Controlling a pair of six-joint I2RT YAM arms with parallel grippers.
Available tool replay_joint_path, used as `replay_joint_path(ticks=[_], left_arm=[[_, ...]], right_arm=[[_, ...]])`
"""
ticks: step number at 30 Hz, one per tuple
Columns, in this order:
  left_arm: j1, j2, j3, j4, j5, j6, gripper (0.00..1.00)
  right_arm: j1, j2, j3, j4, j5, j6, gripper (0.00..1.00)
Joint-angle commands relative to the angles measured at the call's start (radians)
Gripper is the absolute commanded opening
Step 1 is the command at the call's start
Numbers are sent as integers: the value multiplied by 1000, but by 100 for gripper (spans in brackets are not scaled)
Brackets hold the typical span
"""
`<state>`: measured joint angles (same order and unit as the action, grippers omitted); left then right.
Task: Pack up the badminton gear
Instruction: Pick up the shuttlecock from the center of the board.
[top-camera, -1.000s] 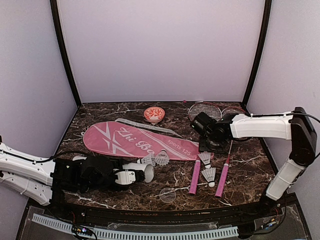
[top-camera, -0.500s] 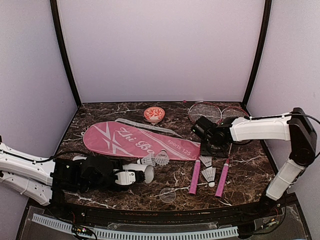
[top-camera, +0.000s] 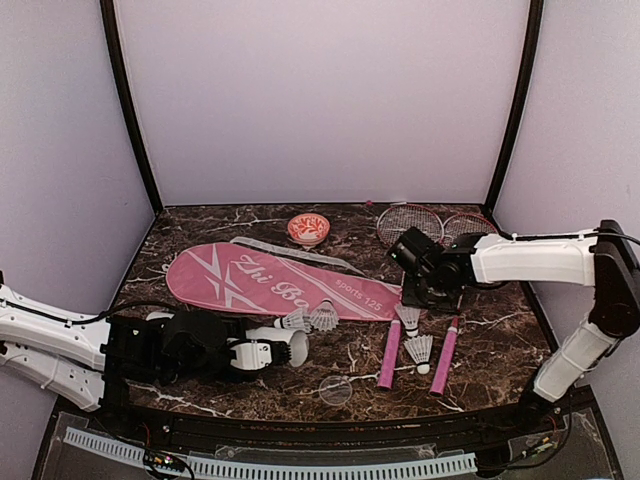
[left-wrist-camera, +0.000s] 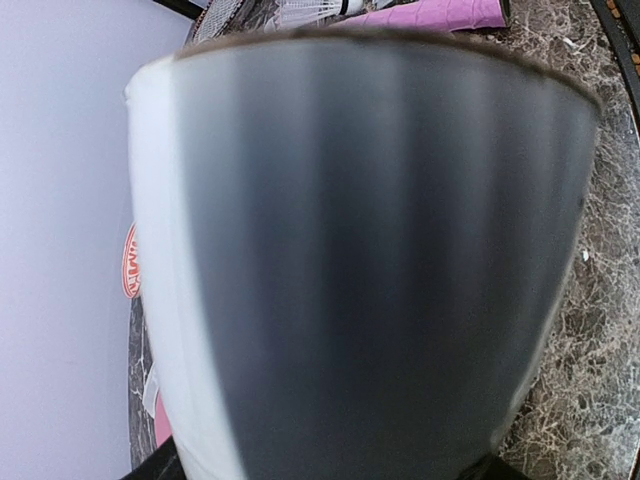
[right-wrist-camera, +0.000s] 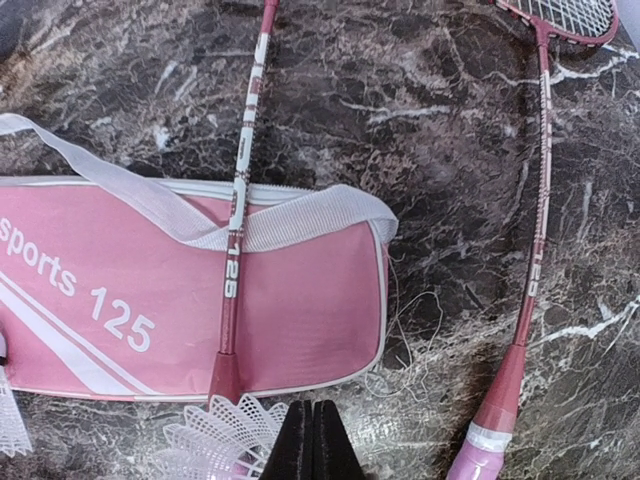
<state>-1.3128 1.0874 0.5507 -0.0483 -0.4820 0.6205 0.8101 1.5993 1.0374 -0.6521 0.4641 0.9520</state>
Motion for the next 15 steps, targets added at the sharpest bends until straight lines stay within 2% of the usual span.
replay_joint_path(ticks=[1, 9, 15], left_arm=[[1, -1, 30, -1, -1, -6, 67], [1, -9, 30, 2, 1, -8, 67], [1, -24, 30, 6, 7, -16, 67]], right_arm=[[7, -95, -23, 21, 54, 8, 0], [11, -292, -133, 159, 55, -49, 0], [12, -500, -296, 405, -26, -80, 0]])
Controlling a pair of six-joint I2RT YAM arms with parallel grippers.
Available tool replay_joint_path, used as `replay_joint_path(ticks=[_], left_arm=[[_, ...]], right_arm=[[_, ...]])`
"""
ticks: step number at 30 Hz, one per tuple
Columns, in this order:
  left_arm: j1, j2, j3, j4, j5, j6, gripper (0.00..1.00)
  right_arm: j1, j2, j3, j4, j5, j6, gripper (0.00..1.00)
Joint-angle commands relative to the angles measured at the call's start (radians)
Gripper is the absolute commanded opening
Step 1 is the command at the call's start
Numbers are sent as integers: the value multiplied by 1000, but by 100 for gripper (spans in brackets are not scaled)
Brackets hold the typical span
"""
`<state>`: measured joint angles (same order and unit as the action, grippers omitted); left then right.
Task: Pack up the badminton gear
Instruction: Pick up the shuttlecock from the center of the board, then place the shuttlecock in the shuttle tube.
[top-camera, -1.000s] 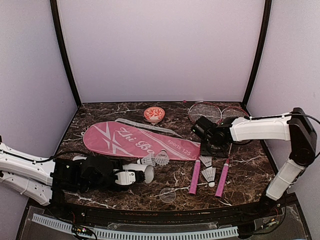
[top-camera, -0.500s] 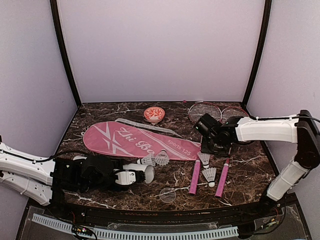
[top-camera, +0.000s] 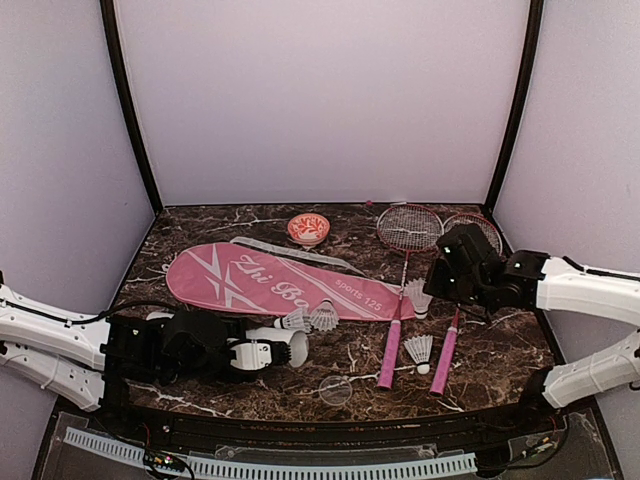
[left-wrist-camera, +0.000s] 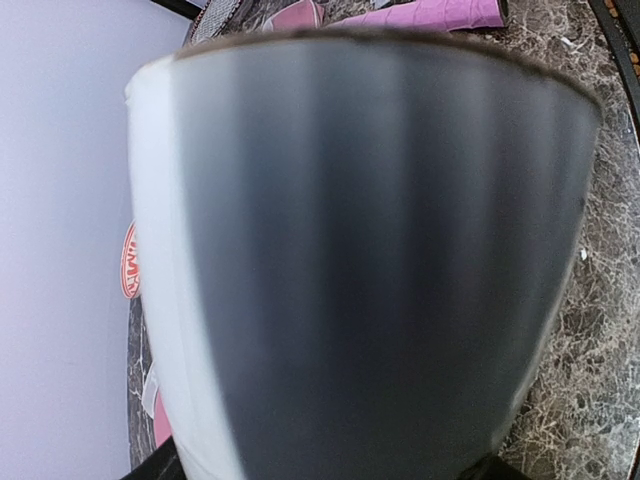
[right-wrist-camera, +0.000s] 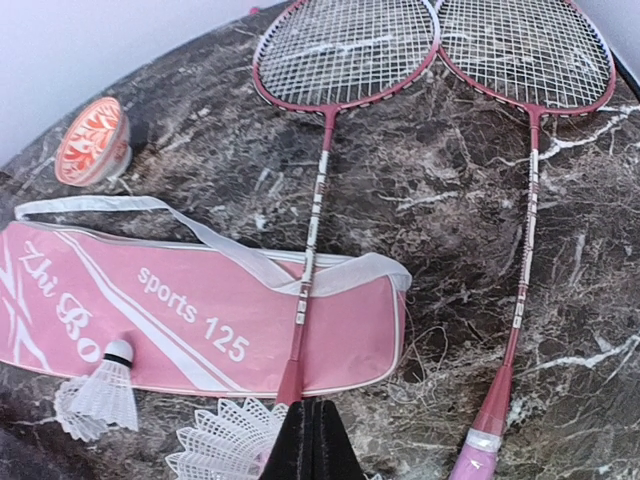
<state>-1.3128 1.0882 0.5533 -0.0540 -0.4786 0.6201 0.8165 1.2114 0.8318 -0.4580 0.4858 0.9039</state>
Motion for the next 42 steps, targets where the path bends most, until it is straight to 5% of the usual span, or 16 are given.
replay_joint_path(ticks=[1, 15, 42], left_arm=[[0, -30, 27, 14, 3, -16, 67], [1, -16, 28, 44, -45, -27, 65], [87, -9, 66, 109, 78, -53, 60]], right_arm=[[6, -146, -124, 258, -66, -39, 0], [61, -261, -262, 569, -240, -55, 0], [435, -171, -336, 937, -71, 87, 0]])
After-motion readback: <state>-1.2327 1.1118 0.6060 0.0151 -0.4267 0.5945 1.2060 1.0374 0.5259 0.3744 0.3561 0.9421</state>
